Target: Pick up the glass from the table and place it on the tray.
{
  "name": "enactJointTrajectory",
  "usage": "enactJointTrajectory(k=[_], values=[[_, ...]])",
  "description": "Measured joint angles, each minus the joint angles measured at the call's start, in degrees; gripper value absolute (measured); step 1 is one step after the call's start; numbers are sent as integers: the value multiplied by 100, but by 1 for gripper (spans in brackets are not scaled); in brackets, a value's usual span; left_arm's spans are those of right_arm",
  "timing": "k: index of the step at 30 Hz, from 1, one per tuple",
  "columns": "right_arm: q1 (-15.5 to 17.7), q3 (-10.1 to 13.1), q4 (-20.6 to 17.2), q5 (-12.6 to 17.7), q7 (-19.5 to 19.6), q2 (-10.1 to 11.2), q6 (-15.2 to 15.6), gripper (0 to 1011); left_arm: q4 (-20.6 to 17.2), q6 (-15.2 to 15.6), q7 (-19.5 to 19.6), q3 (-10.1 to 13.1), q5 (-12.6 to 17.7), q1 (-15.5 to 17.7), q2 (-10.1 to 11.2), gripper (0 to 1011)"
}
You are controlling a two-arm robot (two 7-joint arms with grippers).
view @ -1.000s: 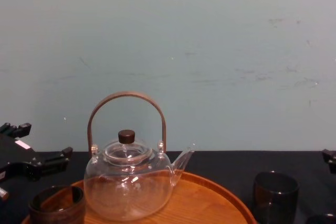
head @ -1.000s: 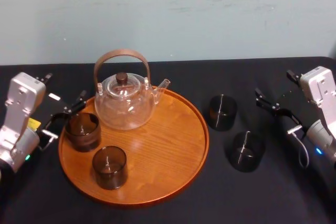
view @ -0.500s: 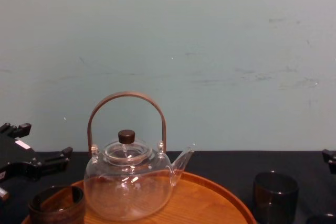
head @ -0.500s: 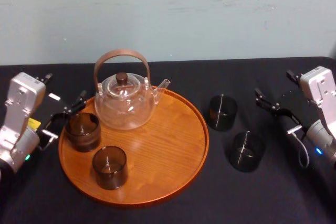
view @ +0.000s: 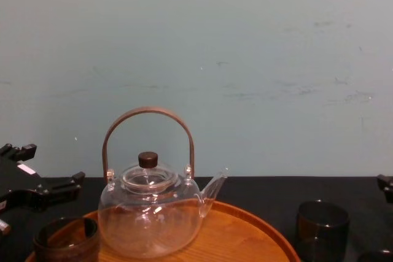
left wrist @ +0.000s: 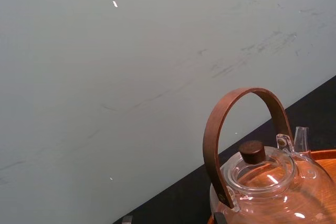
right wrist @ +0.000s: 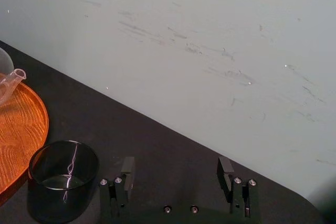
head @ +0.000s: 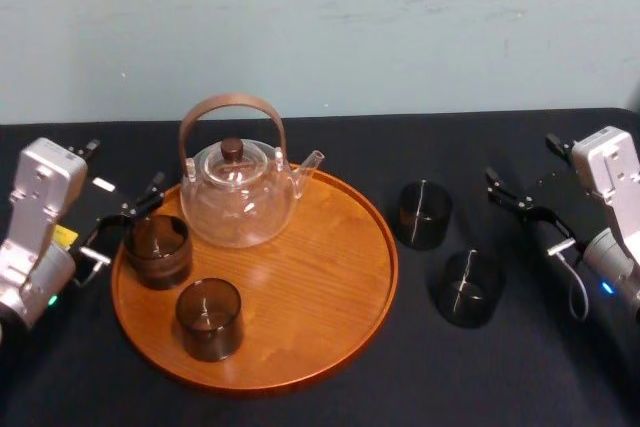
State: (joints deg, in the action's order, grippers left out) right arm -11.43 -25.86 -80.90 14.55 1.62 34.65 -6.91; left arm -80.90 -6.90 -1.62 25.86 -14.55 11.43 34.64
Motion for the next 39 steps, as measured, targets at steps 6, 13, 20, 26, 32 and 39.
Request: enactJointTrajectory(k=[6,13,20,26,32,39], values=[[0,0,0,0,0,0,0,1002,0,0,0,0,0,0,0,1001],[0,0,0,0,0,0,0,1002,0,0,0,0,0,0,0,1001],[0,0,0,0,0,0,0,1002,0,0,0,0,0,0,0,1001],[43,49,-27,0,-93,1,-3,1002,0,0,0,0,0,0,0,1001],[162,161,-173,41,-250,56,55,1002,0,-1,0,0,0,0,0,1001],[454,403,-526,242,-459,207,217,1002,0,0,0,0,0,0,0,1001]])
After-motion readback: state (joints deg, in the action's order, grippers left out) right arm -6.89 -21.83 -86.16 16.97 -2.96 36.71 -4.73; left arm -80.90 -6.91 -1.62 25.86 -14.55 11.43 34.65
